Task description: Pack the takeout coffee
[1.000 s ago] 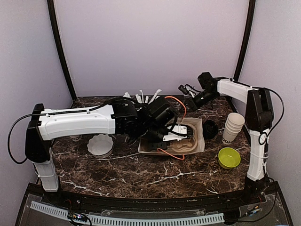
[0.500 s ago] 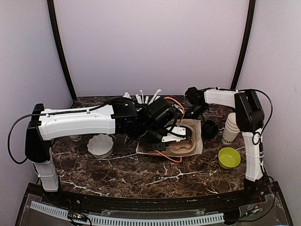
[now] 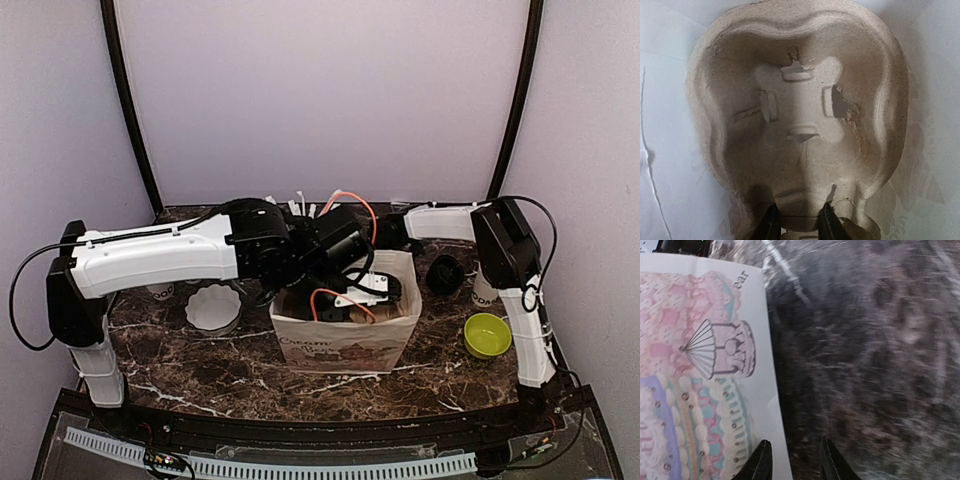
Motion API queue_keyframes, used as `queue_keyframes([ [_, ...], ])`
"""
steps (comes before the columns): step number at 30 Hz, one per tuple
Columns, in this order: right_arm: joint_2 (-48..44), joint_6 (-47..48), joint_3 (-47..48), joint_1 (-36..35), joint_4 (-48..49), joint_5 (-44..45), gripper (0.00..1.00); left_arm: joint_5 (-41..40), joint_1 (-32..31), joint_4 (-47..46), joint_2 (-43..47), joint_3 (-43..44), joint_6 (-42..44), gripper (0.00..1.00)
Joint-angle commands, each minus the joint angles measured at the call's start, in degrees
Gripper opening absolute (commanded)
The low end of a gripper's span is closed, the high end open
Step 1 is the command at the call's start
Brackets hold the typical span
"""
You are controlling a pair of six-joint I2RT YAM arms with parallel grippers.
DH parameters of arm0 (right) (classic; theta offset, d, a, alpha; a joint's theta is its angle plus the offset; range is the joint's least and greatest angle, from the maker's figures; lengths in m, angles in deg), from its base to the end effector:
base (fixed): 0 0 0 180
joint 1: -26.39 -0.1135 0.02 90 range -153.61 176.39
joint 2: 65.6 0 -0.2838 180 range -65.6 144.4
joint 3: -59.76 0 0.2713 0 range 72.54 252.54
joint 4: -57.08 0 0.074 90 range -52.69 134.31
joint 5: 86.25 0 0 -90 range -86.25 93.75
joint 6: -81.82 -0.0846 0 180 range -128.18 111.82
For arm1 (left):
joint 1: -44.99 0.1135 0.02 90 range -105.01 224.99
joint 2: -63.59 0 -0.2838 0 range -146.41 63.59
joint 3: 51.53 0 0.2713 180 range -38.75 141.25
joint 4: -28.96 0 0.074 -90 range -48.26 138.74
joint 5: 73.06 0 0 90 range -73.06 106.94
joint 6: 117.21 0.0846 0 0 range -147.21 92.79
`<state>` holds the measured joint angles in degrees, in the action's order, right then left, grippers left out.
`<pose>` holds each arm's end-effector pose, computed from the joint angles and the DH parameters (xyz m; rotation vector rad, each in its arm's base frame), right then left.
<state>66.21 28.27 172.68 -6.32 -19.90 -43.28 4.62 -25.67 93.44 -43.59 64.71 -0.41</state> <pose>0.3472 0.2966 0.1062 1.5467 -2.3545 -1.2295 0.1696 -0.4287 0.2984 1.8269 1.7152 -0.0404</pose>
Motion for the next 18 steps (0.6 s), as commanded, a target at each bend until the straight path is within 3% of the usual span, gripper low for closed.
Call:
queue_keyframes([
  [1,-0.18,3.71,-0.88,-0.65,-4.74,-2.67,0.32,6.85,-1.36,8.78,4.38,1.14,-4.78,0.26],
  [12,-8.72,1.45,-3.81,2.85,-3.73,2.69,0.32,8.80,-2.12,14.46,2.91,0.48,-11.33,0.26],
  [18,-16.22,-0.60,-4.44,7.07,-2.73,4.29,0.37,5.58,-2.08,14.57,0.38,0.73,-11.17,0.26],
])
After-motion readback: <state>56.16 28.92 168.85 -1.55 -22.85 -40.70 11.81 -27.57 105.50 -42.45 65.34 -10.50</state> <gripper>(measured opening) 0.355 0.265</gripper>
